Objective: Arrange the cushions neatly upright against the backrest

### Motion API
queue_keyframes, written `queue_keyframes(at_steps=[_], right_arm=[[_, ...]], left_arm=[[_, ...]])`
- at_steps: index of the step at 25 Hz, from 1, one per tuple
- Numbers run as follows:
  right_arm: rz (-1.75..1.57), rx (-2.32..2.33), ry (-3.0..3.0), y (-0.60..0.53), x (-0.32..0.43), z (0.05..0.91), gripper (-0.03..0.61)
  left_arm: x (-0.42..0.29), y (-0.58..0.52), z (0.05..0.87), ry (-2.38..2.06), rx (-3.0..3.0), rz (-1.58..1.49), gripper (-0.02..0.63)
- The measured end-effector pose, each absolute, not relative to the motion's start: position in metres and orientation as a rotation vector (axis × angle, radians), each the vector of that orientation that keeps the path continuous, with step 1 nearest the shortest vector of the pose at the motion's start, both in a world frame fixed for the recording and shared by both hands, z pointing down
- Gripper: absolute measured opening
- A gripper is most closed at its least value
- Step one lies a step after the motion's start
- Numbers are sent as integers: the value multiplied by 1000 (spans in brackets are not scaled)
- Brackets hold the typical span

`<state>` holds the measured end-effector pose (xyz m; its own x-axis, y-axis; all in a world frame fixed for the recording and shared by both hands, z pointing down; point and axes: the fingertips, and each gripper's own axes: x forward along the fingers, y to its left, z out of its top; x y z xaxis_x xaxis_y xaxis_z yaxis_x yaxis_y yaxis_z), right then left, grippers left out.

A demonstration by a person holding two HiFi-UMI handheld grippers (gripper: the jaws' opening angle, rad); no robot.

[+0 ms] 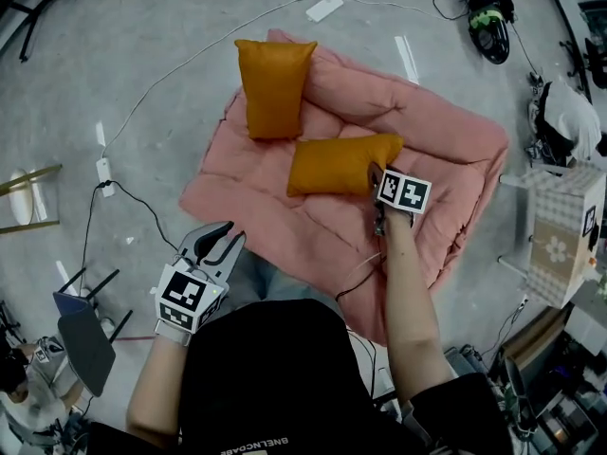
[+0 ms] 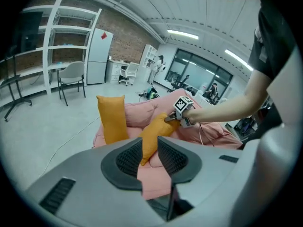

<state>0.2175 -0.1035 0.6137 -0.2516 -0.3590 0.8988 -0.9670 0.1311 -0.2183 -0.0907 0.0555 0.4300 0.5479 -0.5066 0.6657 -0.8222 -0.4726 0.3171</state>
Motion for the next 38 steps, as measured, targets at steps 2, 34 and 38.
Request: queue_keyframes(at_steps=[2,34,38], right_arm=[[1128,1327,-1719,-89,216,604,136],[1746,1786,-1483,81,182,546,80],[1720,1787,-1476,80,187,549,75]], left_arm=[[-84,53,443,-1000,2188,682,134],[76,53,704,-13,2726,1381,310],[84,47,707,-32,2747,1368,300]])
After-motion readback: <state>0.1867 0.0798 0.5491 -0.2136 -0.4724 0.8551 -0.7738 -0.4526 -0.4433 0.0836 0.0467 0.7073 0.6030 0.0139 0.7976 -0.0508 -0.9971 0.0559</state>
